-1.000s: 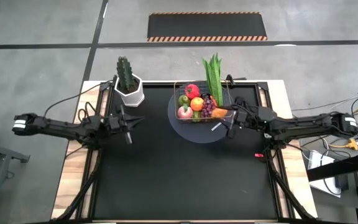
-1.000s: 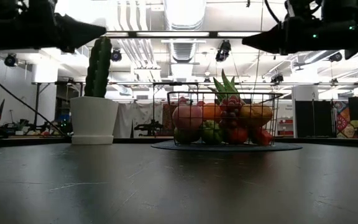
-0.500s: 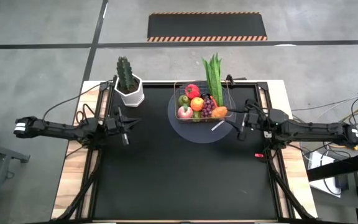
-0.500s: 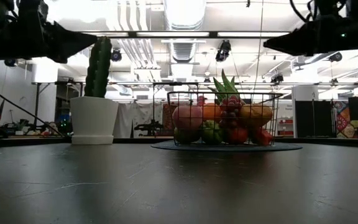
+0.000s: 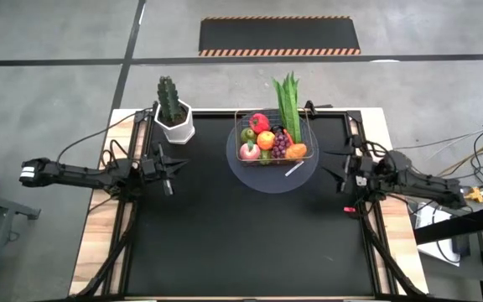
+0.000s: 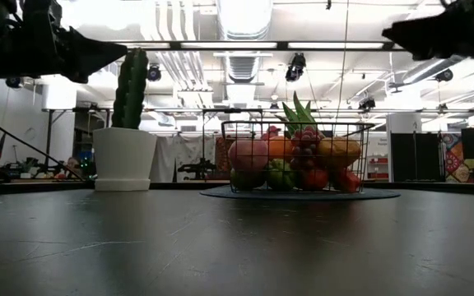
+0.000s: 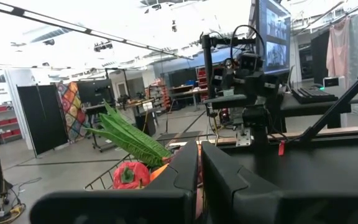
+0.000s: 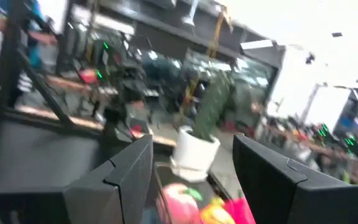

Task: Build produce basket
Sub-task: Return to Home Position

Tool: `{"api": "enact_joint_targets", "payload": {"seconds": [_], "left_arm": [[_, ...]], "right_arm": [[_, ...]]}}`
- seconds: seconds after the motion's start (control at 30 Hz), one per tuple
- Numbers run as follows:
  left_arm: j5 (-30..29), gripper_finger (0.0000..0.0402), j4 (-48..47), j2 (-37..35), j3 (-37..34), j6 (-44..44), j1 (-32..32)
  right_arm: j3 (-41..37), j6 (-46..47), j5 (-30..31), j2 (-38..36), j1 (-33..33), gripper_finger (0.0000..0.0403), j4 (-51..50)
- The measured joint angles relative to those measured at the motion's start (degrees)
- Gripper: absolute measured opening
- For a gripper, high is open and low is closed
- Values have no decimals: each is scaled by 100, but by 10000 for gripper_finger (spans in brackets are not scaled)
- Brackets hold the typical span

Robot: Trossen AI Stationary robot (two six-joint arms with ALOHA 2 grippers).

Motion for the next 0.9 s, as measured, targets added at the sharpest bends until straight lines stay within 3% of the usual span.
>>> {"api": "enact_joint_targets", "payload": {"seconds": [0.1,0.3,0.47,0.9], "left_arm": [[0,3,3,8,-2,-7,0],[-10,3,130,-40,0,6,1],[-35,3,149,-24,11,9,2],[-33,3,150,338,13,11,0]], "right_arm": [[-227,16,-220,-371,-1,207,-7],[-785,138,-391,-236,-2,207,1285],[-784,289,-408,-117,-3,207,1342],[-786,3023,-388,-90,-3,209,1124]]}}
